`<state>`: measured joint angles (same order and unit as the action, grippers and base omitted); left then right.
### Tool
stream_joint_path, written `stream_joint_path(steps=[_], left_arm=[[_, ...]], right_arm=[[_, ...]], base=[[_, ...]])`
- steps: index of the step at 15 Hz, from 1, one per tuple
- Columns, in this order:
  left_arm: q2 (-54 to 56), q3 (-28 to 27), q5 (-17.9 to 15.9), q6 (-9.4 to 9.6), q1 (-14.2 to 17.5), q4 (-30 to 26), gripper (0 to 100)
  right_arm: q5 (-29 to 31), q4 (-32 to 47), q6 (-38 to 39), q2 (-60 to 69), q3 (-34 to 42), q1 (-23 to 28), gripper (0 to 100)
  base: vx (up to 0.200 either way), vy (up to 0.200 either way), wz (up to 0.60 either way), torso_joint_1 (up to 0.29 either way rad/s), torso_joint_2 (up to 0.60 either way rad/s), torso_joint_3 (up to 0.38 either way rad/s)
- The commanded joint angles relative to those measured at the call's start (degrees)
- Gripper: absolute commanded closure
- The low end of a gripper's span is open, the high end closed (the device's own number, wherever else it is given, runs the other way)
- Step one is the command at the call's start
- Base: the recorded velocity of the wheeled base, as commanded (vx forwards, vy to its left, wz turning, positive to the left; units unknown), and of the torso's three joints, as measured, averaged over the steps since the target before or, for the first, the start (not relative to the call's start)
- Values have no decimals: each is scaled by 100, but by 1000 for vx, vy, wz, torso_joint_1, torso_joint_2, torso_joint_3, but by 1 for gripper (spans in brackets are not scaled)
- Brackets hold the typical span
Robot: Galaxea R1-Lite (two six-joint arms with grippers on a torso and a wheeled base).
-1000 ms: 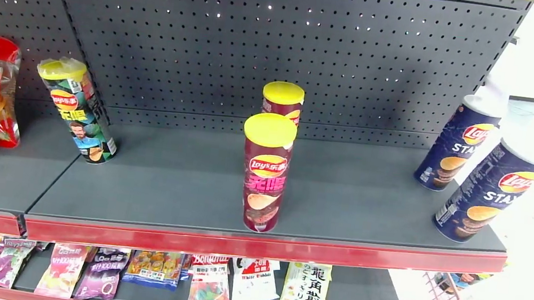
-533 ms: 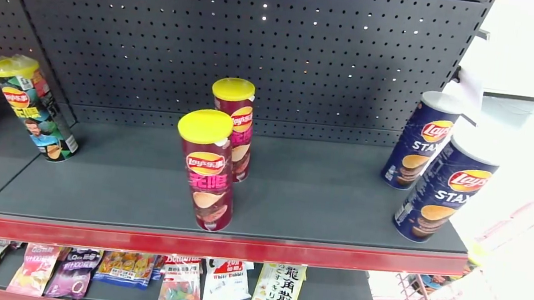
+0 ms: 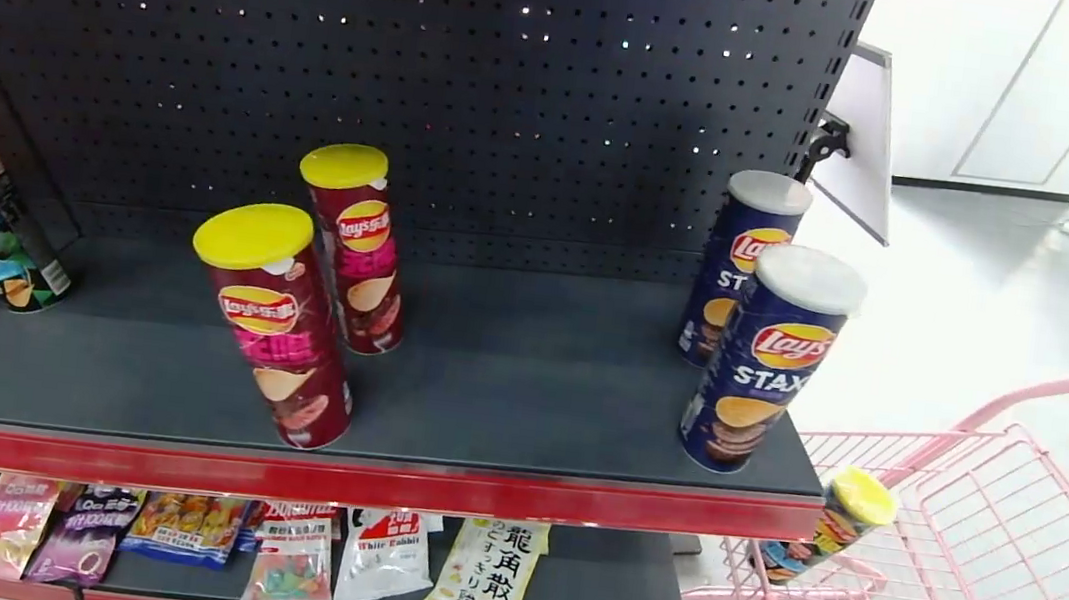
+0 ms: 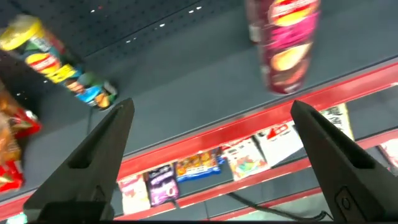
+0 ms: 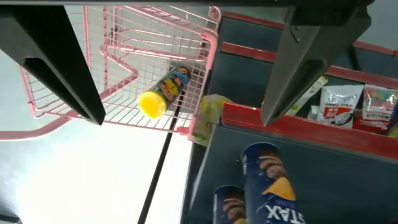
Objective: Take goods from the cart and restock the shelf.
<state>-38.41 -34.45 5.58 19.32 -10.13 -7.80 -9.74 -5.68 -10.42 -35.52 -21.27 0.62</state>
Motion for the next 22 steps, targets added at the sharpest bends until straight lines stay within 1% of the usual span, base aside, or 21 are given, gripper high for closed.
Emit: stream_joint_path(steps=[1, 5, 6, 9, 18, 22], left_arm=[[44, 9, 4, 1, 2, -2, 0], [115, 35, 4, 37, 11, -11, 0], [123, 35, 4, 107, 2, -11, 0], [123, 35, -13, 160, 2, -11, 0], [123, 88, -13, 160, 2, -11, 0], [220, 140, -13, 160, 2, -11, 0]], right_arm=[[-2, -3, -12, -7, 0, -1, 0], [-2, -3, -48, -16, 0, -1, 0], [-2, -3, -65, -16, 0, -1, 0], [-2, -3, -74, -25, 0, -1, 0], [-2, -3, -74, -42, 79, -1, 0], [-2, -3, -100, -51, 88, -9, 0]], base=[[0, -200, 0, 7, 2, 2], [0, -200, 0, 2, 1, 0], [0, 0, 0, 0, 0, 0], [0, 0, 0, 0, 0, 0], [0, 0, -600, 2, 2, 3], [0, 0, 0, 0, 0, 0]])
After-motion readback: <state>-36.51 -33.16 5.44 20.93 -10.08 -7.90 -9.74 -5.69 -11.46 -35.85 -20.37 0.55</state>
